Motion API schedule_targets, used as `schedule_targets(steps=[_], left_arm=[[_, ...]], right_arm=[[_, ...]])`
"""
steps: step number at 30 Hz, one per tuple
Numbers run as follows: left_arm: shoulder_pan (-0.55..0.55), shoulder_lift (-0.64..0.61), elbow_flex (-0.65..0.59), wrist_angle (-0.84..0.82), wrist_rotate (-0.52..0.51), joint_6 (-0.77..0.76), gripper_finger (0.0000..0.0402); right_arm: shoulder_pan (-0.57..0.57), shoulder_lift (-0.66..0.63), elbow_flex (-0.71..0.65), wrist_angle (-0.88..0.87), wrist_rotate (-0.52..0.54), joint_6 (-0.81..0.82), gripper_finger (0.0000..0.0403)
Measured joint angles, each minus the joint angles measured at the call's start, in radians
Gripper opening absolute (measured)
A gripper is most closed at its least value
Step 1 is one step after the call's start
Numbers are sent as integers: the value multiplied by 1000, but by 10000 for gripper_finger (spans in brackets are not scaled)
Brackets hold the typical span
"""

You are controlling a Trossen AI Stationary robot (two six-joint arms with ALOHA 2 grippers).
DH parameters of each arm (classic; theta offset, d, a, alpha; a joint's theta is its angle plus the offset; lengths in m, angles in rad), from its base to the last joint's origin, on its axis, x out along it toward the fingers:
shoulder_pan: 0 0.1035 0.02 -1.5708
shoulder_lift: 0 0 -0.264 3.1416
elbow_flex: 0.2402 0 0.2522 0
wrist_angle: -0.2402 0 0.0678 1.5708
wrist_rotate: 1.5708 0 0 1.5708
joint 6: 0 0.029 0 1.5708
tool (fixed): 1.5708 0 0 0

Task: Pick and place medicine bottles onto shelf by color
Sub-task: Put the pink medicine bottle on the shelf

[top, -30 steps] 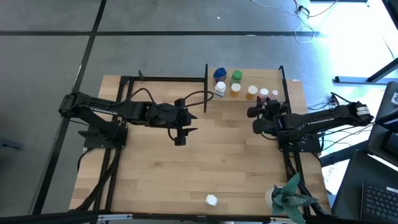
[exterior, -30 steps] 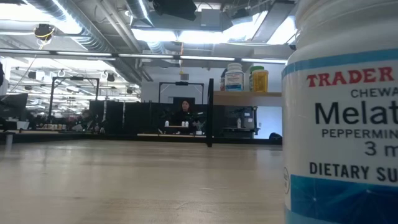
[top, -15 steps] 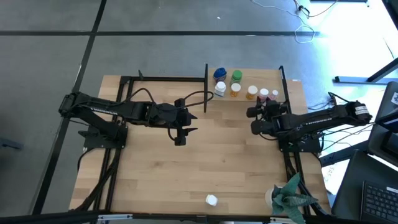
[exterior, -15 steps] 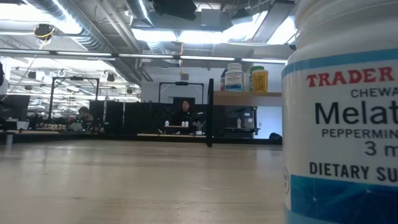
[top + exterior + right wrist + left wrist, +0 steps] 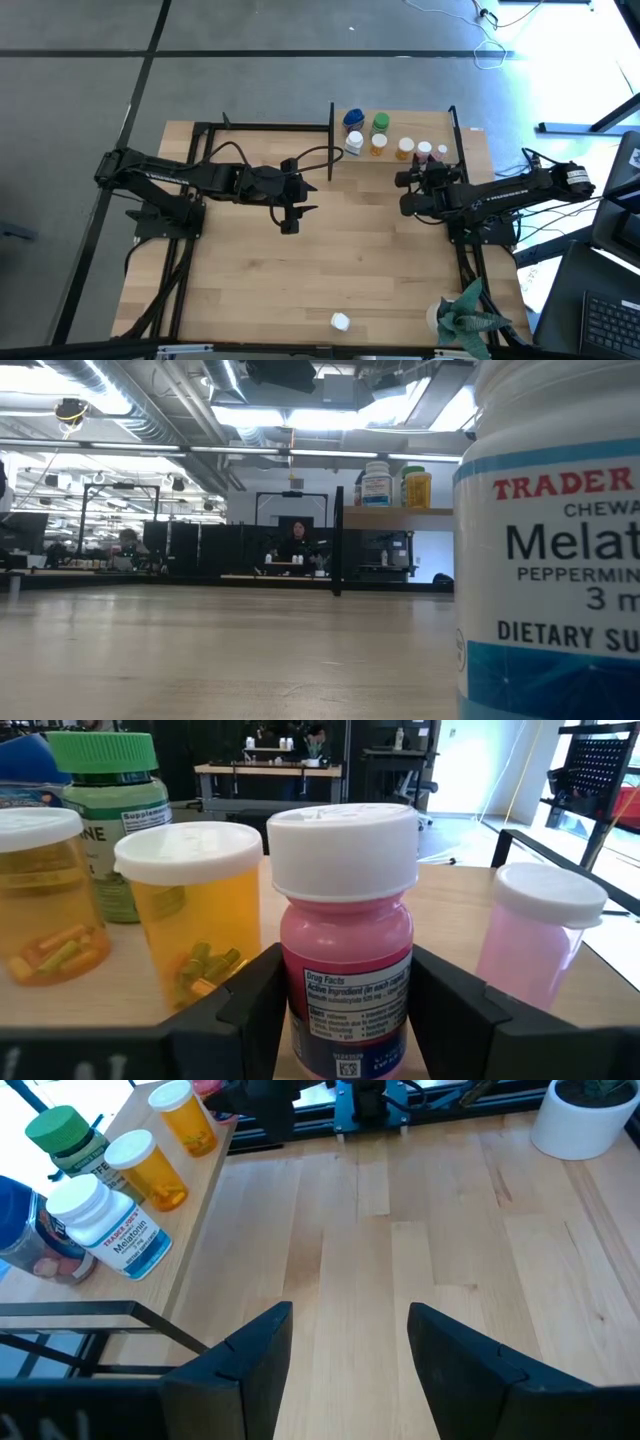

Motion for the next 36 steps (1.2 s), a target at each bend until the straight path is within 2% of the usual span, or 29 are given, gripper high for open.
schedule_targets(steps=[9, 21, 36], left_arm=[[0, 0, 0, 0, 0, 0, 193], [0, 0, 0, 0, 0, 0, 193], [0, 0, 0, 0, 0, 0, 193]], right_arm=[[0, 0, 0, 0, -1, -28, 188], [0, 0, -2, 0, -35, -30, 242], [0, 0, -2, 9, -1, -33, 244]])
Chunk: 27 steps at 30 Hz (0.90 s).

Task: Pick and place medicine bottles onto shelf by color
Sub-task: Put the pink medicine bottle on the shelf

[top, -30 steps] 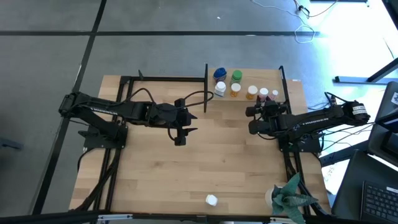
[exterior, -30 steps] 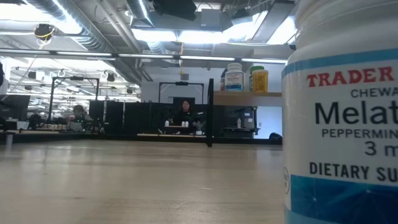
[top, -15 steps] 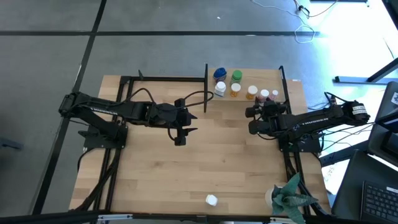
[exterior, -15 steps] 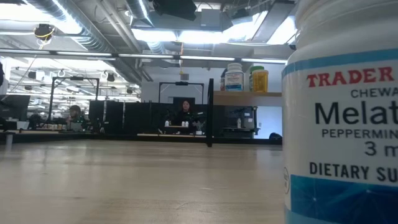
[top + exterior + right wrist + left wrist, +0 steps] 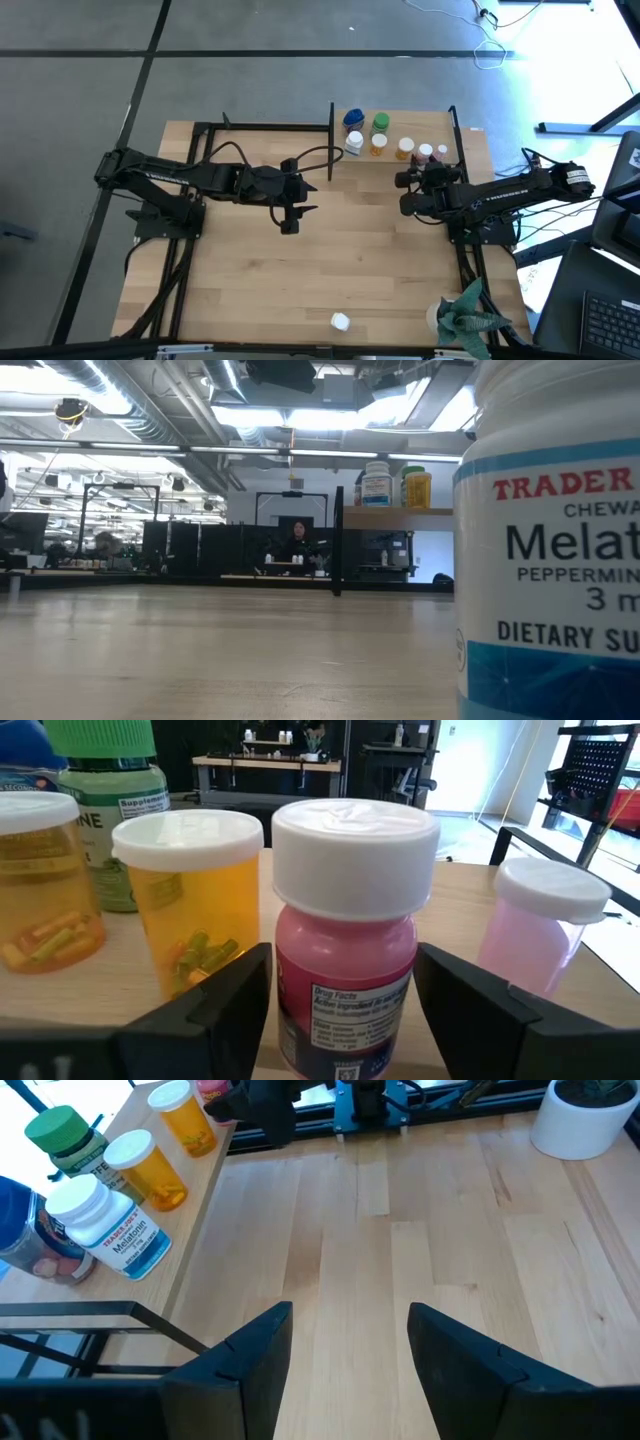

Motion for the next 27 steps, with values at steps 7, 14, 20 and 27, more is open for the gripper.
schedule_targets(steps=[7, 14, 20, 27], left_arm=[[0, 0, 0, 0, 0, 0, 193], [0, 0, 0, 0, 0, -6, 193], [0, 0, 0, -2, 0, -24, 193], [0, 0, 0, -17, 0, -24, 193]], right_arm=[[0, 0, 0, 0, 1, 0, 244], [0, -1, 0, 1, 35, -1, 244], [0, -15, 1, 19, 48, -25, 244], [0, -48, 1, 110, 60, -161, 244]])
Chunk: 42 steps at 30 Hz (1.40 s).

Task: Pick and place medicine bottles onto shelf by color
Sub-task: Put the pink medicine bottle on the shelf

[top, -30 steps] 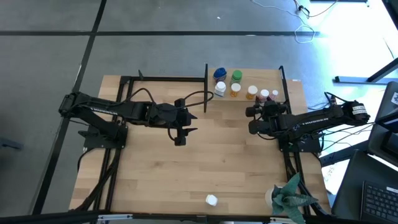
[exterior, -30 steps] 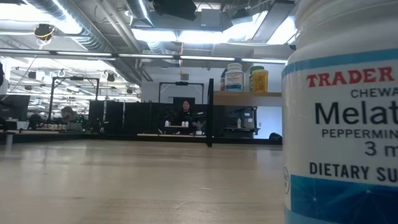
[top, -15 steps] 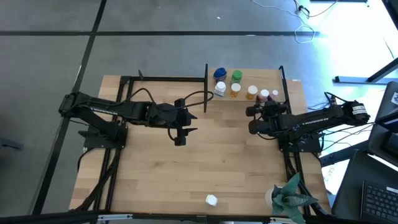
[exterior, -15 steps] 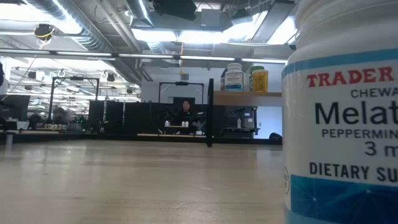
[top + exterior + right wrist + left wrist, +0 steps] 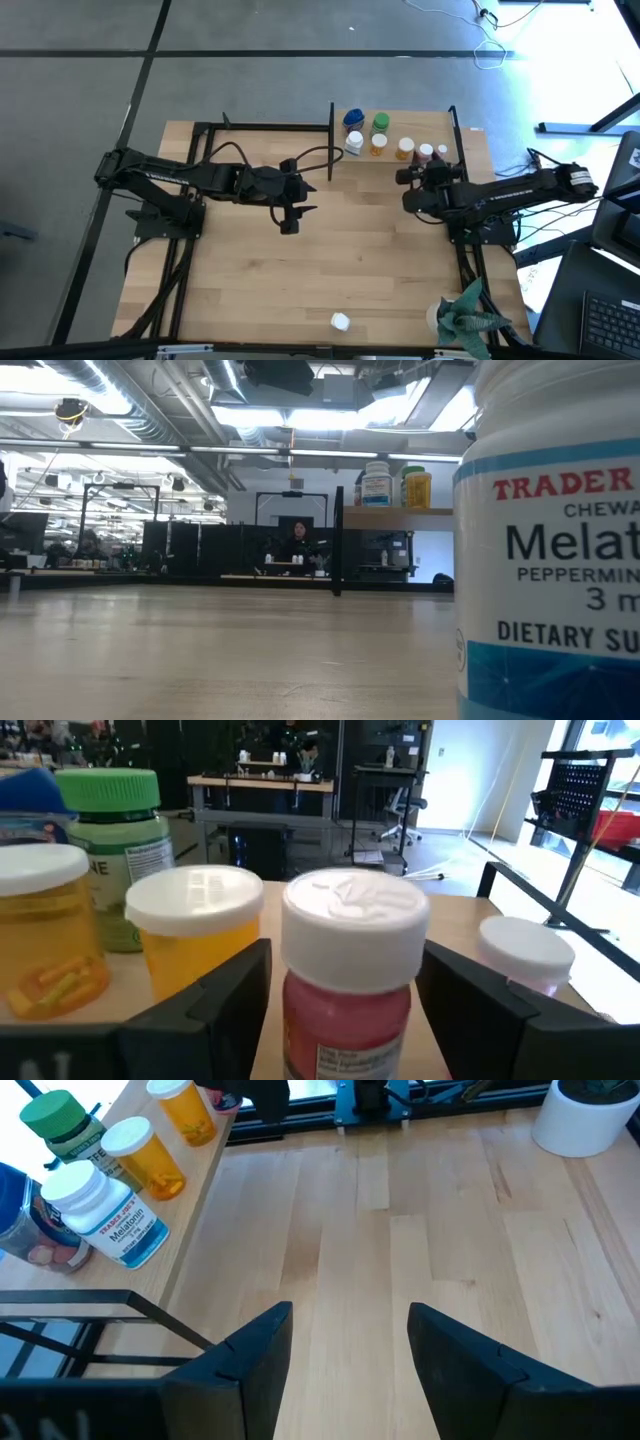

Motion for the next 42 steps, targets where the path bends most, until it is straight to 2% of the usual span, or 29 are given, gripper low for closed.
schedule_targets(steps=[19, 42], left_arm=[[0, 0, 0, -5, 0, -1, 193], [0, 0, 0, -5, 0, -2, 193]], right_arm=[[0, -41, 0, 165, 91, -257, 244], [0, -143, 0, 462, 91, -690, 244]])
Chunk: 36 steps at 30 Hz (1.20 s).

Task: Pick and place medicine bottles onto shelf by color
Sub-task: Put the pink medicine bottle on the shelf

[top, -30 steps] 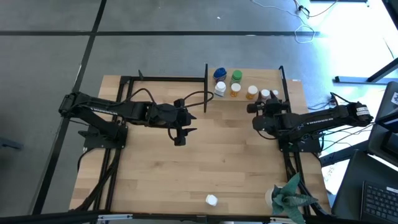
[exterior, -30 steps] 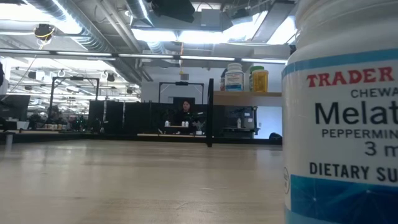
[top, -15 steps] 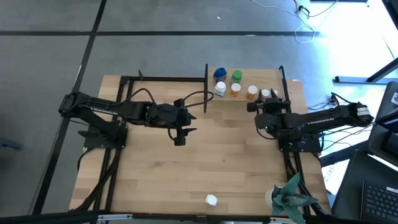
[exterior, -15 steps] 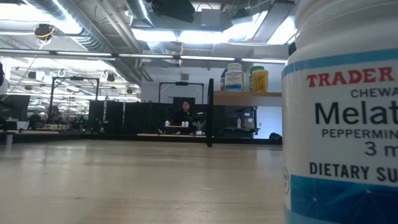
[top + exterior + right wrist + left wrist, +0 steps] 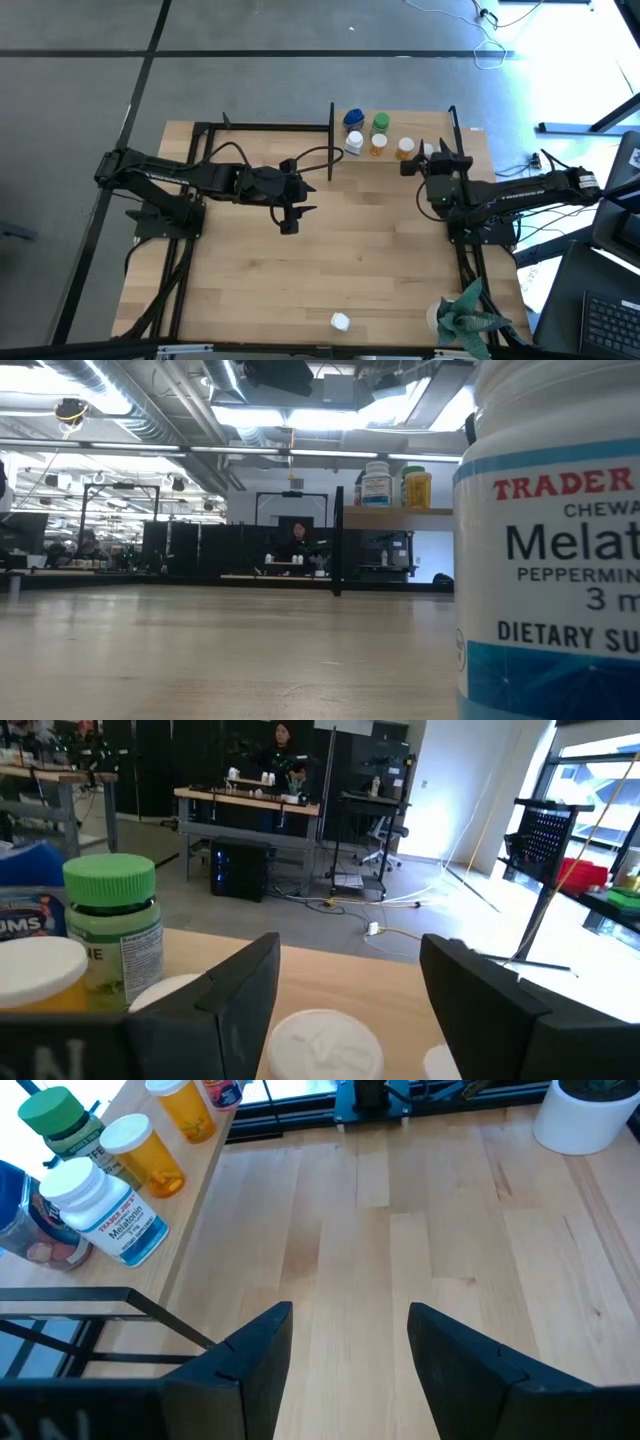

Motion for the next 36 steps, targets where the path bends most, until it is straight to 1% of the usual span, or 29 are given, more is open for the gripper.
schedule_targets(steps=[3, 6, 10, 12, 14, 17, 20, 23, 28, 29, 36], left_arm=[[0, 0, 0, 0, 0, 0, 193], [0, 0, 0, 0, 0, 0, 193], [0, 0, 0, -4, 0, 0, 193], [0, 0, 0, -12, 0, 0, 193], [0, 0, 0, -20, 0, 0, 193], [0, 0, 0, -32, 0, 0, 193], [0, 0, 0, -33, 0, 0, 193], [0, 0, 0, -33, 0, 0, 193], [0, 0, 0, -34, 0, 1, 193], [0, 0, 0, -34, 0, 0, 193], [0, 0, 0, -34, 0, 0, 193]], right_arm=[[0, -15, 0, 76, -1, -110, 244], [6, -29, 0, 183, -6, -258, 244], [45, -47, 0, 313, -91, -473, 244], [79, -58, 0, 338, -135, -550, 242], [121, -72, 0, 336, -144, -600, 234], [195, -95, 0, 335, -110, -663, 207], [274, -117, 0, 330, -65, -697, 166], [347, -129, 0, 297, -5, -723, 114], [455, -134, 0, 259, -2, -742, 18], [474, -134, 0, 254, -2, -743, 10], [568, -136, 0, 250, -2, -743, 4]])
